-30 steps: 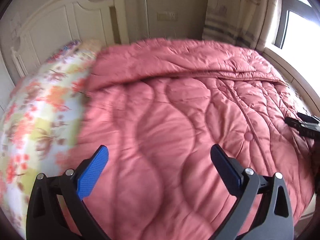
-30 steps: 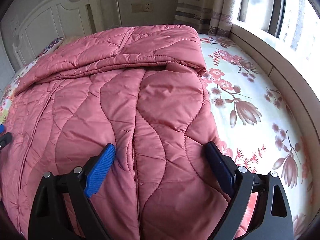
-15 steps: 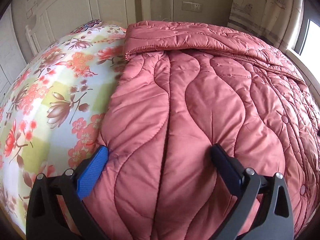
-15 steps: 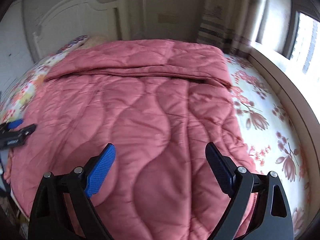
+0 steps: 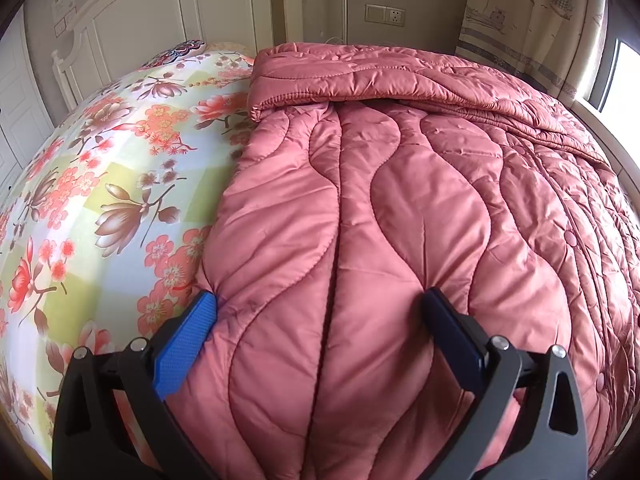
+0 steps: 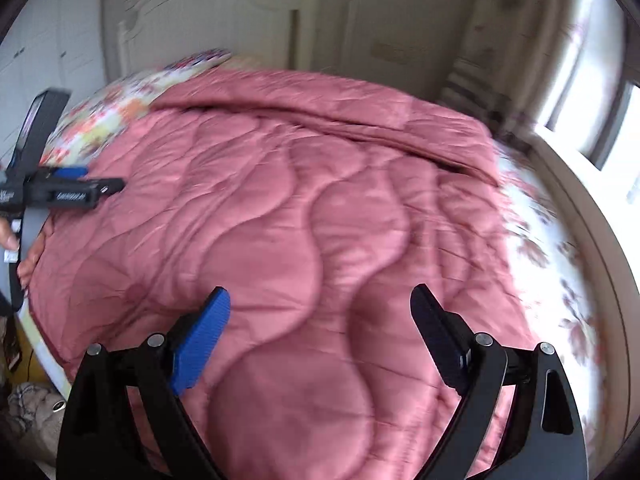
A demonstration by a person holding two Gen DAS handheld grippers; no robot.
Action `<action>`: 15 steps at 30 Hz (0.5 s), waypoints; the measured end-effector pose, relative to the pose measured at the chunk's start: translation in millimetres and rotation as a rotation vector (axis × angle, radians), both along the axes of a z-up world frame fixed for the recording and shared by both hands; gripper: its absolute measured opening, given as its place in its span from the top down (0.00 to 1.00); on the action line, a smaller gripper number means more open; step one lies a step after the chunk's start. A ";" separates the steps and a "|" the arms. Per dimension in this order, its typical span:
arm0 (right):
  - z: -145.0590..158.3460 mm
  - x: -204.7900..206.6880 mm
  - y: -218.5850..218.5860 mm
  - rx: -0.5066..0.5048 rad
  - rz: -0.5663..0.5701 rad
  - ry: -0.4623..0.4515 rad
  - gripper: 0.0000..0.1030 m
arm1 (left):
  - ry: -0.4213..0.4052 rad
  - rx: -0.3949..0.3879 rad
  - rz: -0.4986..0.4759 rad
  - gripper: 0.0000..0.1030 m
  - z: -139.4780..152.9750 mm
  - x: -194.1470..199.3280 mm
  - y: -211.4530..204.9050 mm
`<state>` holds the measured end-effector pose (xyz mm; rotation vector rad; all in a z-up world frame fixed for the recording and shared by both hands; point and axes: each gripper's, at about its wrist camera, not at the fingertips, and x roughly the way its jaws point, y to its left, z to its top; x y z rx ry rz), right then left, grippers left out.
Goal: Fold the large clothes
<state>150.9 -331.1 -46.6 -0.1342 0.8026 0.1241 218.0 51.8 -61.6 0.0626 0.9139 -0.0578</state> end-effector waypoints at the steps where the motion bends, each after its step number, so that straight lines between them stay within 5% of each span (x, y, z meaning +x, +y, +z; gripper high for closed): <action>1: -12.9 1.5 -9.5 -0.030 -0.039 0.049 0.15 | 0.000 -0.001 0.000 0.02 -0.1 0.2 0.0; 4: -30.7 -3.4 -28.5 0.071 -0.054 0.052 0.15 | -0.002 0.001 0.000 0.02 -0.1 0.4 -0.1; 10: -22.3 -7.0 -22.9 0.044 -0.063 0.037 0.15 | 0.004 -0.022 -0.018 0.02 -1.3 -0.8 1.7; 15: 7.0 -35.9 -63.9 0.048 -0.131 -0.041 0.15 | -0.103 -0.198 -0.009 0.02 21.6 -38.9 42.2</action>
